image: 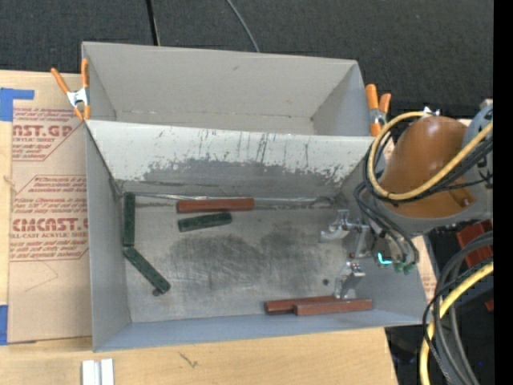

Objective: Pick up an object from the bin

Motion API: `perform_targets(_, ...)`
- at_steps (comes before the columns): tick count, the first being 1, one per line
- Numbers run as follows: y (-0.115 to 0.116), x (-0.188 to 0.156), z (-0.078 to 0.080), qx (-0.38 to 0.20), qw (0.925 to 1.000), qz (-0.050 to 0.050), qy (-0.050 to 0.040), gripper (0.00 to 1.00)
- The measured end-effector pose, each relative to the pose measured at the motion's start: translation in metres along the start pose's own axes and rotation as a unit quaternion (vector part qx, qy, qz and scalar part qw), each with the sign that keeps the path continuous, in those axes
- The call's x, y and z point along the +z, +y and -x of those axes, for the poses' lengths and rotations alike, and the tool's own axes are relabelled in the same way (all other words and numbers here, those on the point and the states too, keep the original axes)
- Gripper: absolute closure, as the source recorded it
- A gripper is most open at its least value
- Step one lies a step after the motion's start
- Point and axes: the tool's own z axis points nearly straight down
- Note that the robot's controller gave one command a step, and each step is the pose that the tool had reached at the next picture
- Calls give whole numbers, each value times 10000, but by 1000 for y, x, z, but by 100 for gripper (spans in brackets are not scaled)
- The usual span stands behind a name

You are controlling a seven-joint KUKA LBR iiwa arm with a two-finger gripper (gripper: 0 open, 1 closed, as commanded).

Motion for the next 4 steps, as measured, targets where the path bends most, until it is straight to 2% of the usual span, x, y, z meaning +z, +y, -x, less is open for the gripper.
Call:
perform_targets(1, 0, -3, 2, -5, 10000, -5, -38, 0)
perform_targets(2, 15, 52, -8, -852, 9964, -4, -29, 100)
perform_targets(3, 15, 49, -1, -845, 9963, -20, -172, 0)
perform_targets(4, 15, 49, -1, -851, 9962, -21, -161, 0)
